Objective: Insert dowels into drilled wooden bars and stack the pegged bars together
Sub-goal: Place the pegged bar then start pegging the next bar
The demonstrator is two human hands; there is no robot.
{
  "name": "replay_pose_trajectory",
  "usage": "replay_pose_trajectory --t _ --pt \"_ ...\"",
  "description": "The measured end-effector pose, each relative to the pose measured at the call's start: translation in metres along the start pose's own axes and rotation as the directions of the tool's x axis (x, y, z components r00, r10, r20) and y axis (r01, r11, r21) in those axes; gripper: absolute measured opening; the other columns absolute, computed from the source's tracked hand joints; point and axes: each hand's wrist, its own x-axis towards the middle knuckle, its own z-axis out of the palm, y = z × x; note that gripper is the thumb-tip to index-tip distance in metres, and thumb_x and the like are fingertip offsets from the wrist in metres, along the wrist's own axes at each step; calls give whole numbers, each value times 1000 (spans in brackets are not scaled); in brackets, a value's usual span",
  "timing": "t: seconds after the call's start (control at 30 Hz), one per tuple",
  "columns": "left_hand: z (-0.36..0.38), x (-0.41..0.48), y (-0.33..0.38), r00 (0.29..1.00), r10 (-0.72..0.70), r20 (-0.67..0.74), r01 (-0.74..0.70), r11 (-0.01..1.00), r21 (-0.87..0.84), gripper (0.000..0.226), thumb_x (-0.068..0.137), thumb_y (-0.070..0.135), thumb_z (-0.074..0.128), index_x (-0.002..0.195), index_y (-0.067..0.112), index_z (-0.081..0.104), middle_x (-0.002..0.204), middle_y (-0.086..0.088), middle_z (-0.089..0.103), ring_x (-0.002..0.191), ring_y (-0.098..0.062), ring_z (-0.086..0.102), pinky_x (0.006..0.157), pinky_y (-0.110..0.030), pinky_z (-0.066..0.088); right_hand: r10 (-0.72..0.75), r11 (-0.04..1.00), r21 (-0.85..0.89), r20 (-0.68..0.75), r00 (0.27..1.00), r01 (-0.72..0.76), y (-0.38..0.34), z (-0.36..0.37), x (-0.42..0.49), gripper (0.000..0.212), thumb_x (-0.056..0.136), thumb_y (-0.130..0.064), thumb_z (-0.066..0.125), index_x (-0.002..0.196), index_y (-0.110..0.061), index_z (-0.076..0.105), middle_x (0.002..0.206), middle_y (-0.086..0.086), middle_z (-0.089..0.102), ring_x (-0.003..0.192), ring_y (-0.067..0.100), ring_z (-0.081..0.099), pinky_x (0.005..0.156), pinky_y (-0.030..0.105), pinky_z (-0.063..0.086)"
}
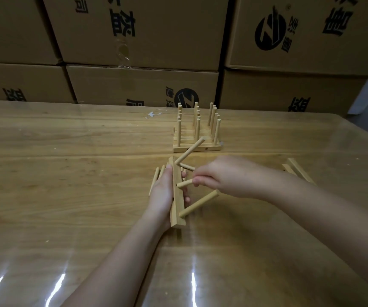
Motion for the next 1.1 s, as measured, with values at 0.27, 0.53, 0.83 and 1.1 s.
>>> replay_pose_trajectory --t 0.27,0.53,0.83,1.1 --pt "0 7 -5 999 -45 -31 47 997 60 47 98 49 36 80 14 62 47 -1 58 39 -12 54 44 -23 45 -106 967 -238 -58 993 89 -4 -1 -4 33 99 -43 29 111 -32 57 102 -6 63 93 19 59 73 37 49" --pt "4 10 -6 997 -35 -65 43 992 120 49 99 48 34 83 12 62 45 2 57 39 -14 55 49 -25 46 -155 945 -299 -58 986 131 -6 -4 -4 32 99 -39 30 112 -28 57 99 -4 62 89 19 57 66 31 41" --pt "9 9 -8 992 31 -122 -7 981 193 46 99 45 36 82 12 62 46 1 62 40 -13 60 41 -21 48 -33 998 -56 -14 999 32 -4 1 -7 27 98 -34 38 99 -24 63 73 -10 50 74 13 49 68 32 42" --pt "13 2 -5 993 68 -95 -53 987 153 44 101 38 36 82 6 59 60 -9 66 44 -12 64 40 -22 49 93 952 288 59 994 -107 2 9 -6 29 97 -33 42 79 -24 62 71 -5 57 67 13 52 61 30 41"
